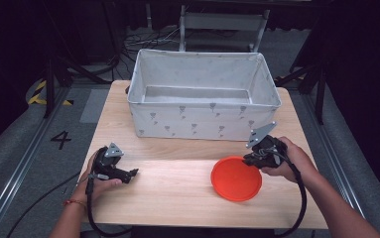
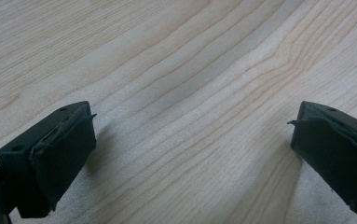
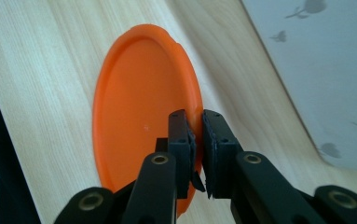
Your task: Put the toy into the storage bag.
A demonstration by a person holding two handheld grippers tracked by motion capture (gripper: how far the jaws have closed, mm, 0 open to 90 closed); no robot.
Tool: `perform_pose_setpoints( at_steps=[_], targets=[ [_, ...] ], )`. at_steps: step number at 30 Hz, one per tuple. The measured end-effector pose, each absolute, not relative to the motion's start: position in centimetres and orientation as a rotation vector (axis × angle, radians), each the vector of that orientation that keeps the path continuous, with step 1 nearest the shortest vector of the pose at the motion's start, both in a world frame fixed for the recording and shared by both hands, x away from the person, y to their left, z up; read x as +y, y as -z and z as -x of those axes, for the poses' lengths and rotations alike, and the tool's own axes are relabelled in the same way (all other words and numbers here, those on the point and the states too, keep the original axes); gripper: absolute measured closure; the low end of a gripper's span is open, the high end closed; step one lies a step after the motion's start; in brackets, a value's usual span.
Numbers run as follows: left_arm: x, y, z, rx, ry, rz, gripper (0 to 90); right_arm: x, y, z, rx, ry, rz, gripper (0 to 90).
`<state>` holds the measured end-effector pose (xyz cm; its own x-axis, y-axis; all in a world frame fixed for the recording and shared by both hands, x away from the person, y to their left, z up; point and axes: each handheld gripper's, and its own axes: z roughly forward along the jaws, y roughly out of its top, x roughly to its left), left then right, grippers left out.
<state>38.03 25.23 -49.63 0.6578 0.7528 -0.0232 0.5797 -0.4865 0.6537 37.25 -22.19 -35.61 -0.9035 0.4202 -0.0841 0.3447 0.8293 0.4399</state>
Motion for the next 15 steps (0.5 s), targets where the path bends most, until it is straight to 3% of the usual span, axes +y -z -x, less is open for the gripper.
perform_pose_setpoints(
  at_steps=[15],
  targets=[
    [25.2,49.6,-38.0,1.027,-0.353,-2.236,0.2,-26.1,30.6,-37.1,2.692,-0.582,-0.639,83.3]
  ],
)
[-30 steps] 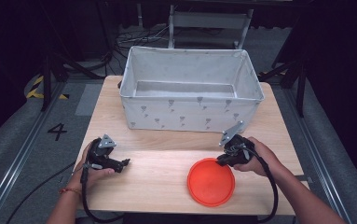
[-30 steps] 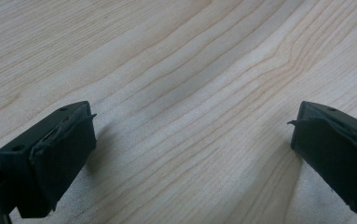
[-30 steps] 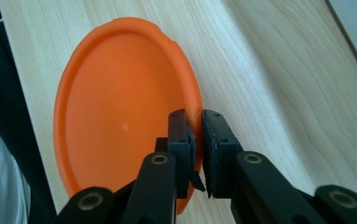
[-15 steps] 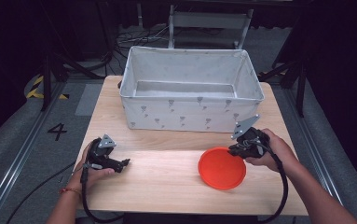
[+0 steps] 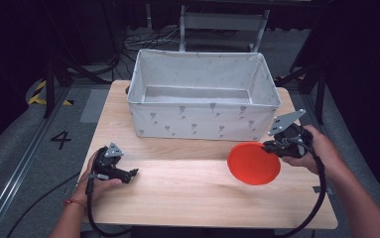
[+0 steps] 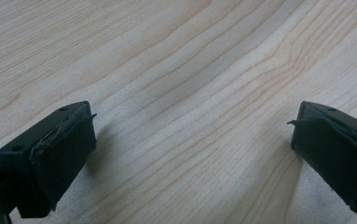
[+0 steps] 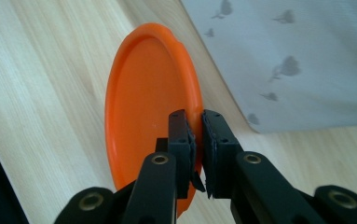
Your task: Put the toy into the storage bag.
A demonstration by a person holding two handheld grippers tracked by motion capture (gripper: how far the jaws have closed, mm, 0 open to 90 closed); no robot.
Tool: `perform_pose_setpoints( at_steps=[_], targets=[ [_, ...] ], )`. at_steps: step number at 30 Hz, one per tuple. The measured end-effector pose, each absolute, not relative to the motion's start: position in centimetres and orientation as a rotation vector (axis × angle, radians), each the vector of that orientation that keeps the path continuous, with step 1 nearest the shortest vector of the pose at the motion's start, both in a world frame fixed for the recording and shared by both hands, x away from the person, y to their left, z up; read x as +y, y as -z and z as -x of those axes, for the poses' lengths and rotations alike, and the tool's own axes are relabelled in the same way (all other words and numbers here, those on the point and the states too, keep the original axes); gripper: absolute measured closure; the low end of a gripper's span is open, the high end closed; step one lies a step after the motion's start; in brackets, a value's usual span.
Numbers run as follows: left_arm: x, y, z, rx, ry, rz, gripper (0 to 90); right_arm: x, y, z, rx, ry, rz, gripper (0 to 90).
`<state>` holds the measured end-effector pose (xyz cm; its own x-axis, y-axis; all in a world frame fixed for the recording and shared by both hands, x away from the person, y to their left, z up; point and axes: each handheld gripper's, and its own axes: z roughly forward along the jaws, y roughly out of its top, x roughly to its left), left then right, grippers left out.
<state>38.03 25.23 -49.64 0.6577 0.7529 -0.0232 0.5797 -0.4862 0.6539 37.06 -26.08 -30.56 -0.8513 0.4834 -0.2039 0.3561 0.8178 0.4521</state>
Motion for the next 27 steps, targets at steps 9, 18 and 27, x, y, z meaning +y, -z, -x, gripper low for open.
perform_pose_setpoints(
  at_steps=[9,18,27],
  targets=[
    [25.2,49.6,-38.0,1.027,-0.352,-2.237,0.2,-28.1,27.4,-36.6,2.624,-0.621,-0.633,83.2],
    [25.2,49.6,-38.0,1.028,-0.353,-2.235,0.2,-28.7,24.9,-36.4,2.584,-0.632,-0.604,83.3],
    [25.2,49.6,-38.0,1.027,-0.352,-2.237,0.2,-28.4,22.1,-36.7,2.551,-0.656,-0.585,83.2]
  ],
)
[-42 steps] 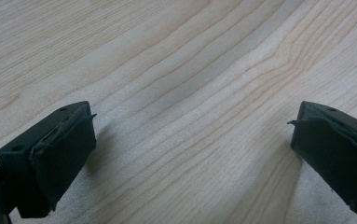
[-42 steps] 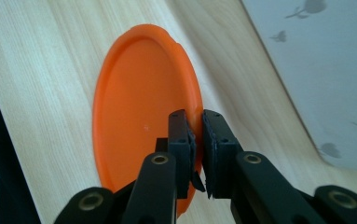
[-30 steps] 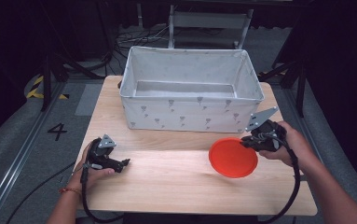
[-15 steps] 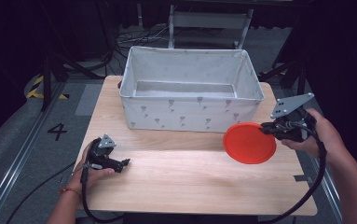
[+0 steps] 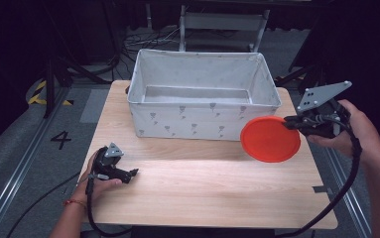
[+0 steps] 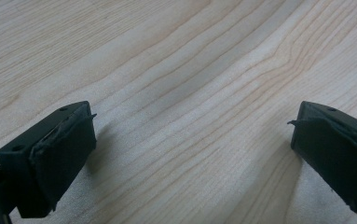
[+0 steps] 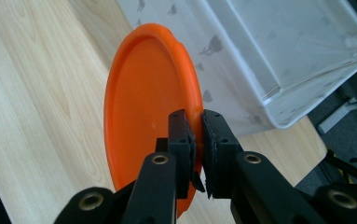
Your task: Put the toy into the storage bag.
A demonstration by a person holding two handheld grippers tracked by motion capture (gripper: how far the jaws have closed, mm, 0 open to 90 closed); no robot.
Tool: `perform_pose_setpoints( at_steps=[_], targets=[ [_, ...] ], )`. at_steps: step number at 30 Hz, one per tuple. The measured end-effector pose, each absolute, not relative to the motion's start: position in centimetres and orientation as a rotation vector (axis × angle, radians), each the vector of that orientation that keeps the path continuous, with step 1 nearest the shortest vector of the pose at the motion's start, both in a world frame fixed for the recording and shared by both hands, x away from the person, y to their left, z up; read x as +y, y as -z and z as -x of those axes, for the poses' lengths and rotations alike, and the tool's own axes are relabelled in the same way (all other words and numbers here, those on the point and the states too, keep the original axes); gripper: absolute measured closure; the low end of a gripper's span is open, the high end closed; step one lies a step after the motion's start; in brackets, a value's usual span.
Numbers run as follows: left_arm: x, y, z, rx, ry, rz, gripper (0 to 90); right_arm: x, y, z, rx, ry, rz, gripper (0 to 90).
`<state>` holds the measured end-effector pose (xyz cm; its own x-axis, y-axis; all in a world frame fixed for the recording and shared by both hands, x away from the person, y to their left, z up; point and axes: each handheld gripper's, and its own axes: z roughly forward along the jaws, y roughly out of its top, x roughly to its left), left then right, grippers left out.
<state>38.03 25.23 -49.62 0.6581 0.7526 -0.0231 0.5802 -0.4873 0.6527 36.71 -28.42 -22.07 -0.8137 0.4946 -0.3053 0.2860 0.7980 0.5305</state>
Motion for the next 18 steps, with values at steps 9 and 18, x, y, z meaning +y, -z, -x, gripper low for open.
perform_pose_setpoints(
  at_steps=[9,18],
  targets=[
    [25.2,49.6,-38.0,1.027,-0.352,-2.235,0.2,-27.4,17.8,-37.9,2.501,-0.659,-0.558,83.3],
    [25.2,49.6,-38.0,1.027,-0.352,-2.236,0.2,-26.7,14.9,-40.3,2.458,-0.635,-0.573,83.3]
  ],
)
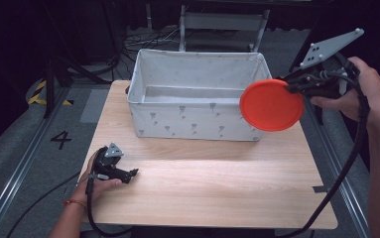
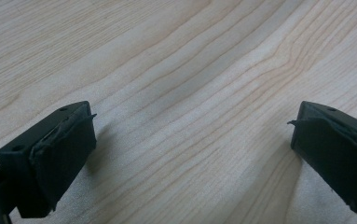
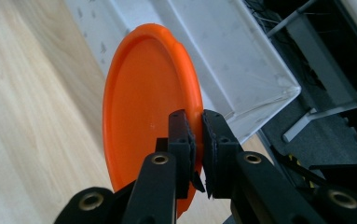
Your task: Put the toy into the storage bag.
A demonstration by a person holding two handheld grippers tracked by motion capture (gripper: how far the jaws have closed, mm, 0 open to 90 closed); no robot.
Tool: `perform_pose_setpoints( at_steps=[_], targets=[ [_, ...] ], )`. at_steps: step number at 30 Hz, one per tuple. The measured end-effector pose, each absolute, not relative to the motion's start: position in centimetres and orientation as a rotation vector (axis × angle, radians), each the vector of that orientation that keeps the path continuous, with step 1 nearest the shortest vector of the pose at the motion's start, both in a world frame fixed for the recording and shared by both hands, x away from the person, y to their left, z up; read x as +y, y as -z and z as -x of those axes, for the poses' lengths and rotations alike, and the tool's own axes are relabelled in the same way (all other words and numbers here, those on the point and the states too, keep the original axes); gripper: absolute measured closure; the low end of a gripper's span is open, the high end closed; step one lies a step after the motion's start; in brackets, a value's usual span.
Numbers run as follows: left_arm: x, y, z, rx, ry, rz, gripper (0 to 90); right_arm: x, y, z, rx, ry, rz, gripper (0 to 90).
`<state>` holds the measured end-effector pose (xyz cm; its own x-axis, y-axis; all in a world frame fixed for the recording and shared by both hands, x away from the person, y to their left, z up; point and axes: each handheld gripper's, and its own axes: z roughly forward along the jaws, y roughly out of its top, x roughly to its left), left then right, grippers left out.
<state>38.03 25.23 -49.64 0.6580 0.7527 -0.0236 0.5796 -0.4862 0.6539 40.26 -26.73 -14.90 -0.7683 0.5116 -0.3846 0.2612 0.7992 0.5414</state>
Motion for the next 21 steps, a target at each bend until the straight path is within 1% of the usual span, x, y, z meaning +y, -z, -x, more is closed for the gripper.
perform_pose_setpoints(
  at_steps=[5,6,7,8,11,14,21],
  targets=[
    [25.2,49.6,-38.1,1.024,-0.352,-2.237,0.2,-26.6,14.1,-42.8,2.440,-0.655,-0.624,83.2],
    [25.2,49.6,-38.0,1.026,-0.352,-2.236,0.2,-26.6,14.1,-42.8,2.440,-0.655,-0.624,83.2],
    [25.2,49.6,-38.1,1.024,-0.352,-2.238,0.2,-26.4,14.0,-43.8,2.436,-0.648,-0.635,83.2],
    [25.2,49.6,-38.1,1.024,-0.352,-2.238,0.2,-26.4,14.0,-43.8,2.436,-0.648,-0.635,83.2],
    [25.2,49.6,-38.1,1.024,-0.352,-2.238,0.2,-26.1,13.9,-45.6,2.427,-0.651,-0.662,83.2],
    [25.2,49.6,-38.1,1.025,-0.351,-2.235,0.2,-25.9,14.0,-46.4,2.427,-0.651,-0.674,83.2],
    [25.2,49.6,-38.1,1.025,-0.353,-2.236,0.2,-23.8,15.5,-50.2,2.433,-0.645,-0.700,83.3]
  ],
)
